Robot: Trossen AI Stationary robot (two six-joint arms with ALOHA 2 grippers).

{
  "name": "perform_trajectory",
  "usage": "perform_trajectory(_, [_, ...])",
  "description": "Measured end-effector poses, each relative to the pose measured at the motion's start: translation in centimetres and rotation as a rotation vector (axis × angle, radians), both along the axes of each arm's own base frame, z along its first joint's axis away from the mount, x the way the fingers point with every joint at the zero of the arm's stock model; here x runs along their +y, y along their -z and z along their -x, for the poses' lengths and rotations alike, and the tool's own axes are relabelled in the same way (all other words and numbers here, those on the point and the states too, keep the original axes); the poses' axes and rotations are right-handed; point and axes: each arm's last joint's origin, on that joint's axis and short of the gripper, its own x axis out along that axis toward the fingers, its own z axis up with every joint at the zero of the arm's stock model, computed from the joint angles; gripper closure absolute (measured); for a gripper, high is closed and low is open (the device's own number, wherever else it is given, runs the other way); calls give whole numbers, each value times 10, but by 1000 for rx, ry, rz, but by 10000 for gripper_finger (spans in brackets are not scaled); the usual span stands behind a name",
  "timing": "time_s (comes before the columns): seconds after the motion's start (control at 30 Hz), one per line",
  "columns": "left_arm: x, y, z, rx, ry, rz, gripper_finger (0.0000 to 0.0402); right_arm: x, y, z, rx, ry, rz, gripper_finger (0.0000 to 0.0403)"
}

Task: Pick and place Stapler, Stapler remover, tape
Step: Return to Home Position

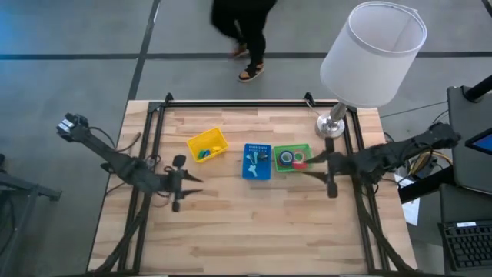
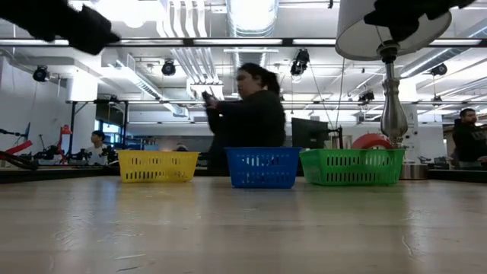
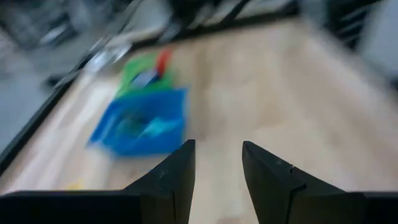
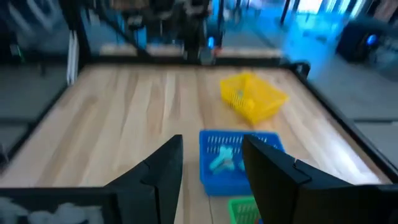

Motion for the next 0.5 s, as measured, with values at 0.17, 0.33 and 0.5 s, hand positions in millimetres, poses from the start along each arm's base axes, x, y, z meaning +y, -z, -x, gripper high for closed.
perform_trajectory(0.17, [7,-7,15,-179,197,34,266,-12,10,26,-169,-3,-45,241])
perform_trajectory(0.33, [18,-3,28,-242,164,65,266,-18,24,43,-253,-7,-66,237])
perform_trajectory(0.5, [25,7,38,-274,165,41,266,-22,42,53,-283,-1,-67,234])
